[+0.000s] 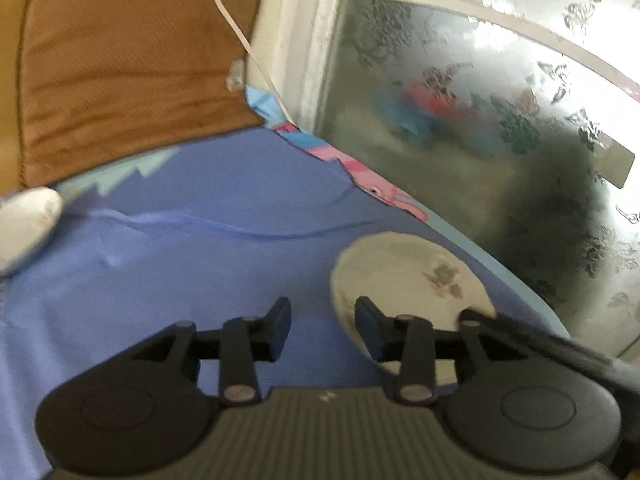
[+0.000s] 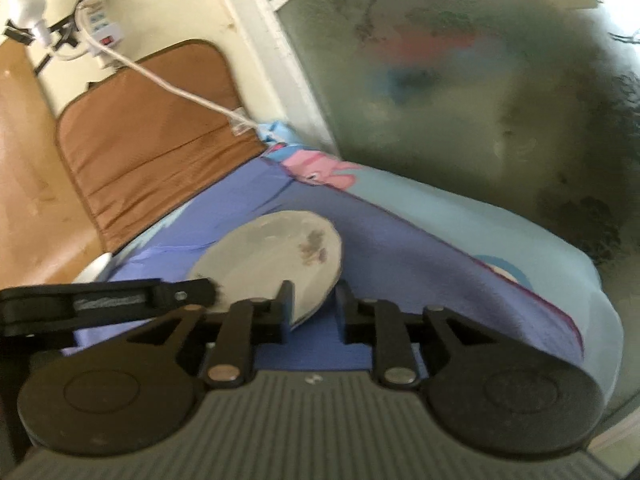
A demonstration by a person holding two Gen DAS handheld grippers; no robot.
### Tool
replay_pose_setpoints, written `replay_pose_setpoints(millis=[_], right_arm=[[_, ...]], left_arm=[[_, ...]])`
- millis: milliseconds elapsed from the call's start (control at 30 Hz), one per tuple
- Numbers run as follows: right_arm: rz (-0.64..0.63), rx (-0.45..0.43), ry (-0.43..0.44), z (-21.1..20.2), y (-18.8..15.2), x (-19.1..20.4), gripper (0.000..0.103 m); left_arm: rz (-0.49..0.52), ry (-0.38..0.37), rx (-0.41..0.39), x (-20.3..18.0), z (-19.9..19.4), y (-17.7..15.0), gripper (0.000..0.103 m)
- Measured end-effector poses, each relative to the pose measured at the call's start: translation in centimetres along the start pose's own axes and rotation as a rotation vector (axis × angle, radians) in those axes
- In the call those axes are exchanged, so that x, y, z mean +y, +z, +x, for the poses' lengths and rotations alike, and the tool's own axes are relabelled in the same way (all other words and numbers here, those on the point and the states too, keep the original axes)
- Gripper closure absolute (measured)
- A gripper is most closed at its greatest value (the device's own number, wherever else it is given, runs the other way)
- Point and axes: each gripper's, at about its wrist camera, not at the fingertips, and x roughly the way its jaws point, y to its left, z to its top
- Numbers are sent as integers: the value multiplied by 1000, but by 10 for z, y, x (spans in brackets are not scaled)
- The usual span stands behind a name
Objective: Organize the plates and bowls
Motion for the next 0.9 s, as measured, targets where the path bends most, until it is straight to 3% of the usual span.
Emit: replay_pose_setpoints(millis=[67, 167, 300, 433, 533, 667, 767, 900], right_arm=[[34, -55, -34, -5, 1, -3, 54], [70, -178, -88, -18, 6, -7, 53], [41, -234, -12, -23, 10, 12, 63], [-39, -161, 145, -8, 8, 53, 70], [-83, -59, 280, 9, 6, 89, 76], [-108, 104, 420, 44, 7, 137, 76], [-88, 186, 434, 76, 13, 171, 73], [-74, 224, 413, 117, 21, 206, 70]], left_arm=[[-26, 4, -27, 14, -15, -2, 63], [-31, 69, -91, 43, -45, -13, 64], [-80, 143, -137, 92, -84, -40, 64], [-210, 230, -156, 145, -115, -65, 64], [-320, 225, -185, 181, -131, -74, 71], [-306, 227, -248, 186, -135, -77, 70], [-264, 194, -246, 181, -126, -82, 69], [-242, 165, -262, 174, -127, -86, 67]])
